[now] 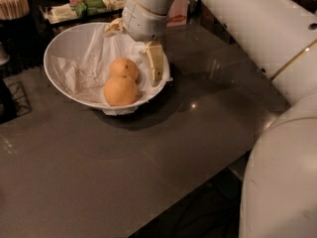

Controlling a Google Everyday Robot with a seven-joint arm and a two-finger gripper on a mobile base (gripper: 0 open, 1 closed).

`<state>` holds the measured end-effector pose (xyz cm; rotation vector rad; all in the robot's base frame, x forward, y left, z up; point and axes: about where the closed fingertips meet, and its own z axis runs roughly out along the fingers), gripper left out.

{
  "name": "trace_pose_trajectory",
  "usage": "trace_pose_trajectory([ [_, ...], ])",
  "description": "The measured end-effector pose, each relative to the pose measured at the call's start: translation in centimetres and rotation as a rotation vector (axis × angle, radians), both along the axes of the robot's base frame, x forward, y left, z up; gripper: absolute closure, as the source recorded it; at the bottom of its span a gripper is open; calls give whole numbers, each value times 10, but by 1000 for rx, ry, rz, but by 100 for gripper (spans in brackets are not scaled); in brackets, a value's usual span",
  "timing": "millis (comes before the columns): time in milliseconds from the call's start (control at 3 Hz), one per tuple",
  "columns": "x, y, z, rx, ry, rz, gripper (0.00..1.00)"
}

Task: Pick orange from white bowl

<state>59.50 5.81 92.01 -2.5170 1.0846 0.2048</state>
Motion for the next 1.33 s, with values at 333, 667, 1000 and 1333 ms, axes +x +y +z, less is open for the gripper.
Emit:
trace_pose_trajectory([
  [333, 0, 0, 0, 0, 0, 0, 17],
  [667, 0, 0, 0, 1, 0, 0, 24],
  [1000, 3, 10, 1, 19, -1, 17, 21],
  [1333, 2, 28, -1, 62, 55, 75, 32],
])
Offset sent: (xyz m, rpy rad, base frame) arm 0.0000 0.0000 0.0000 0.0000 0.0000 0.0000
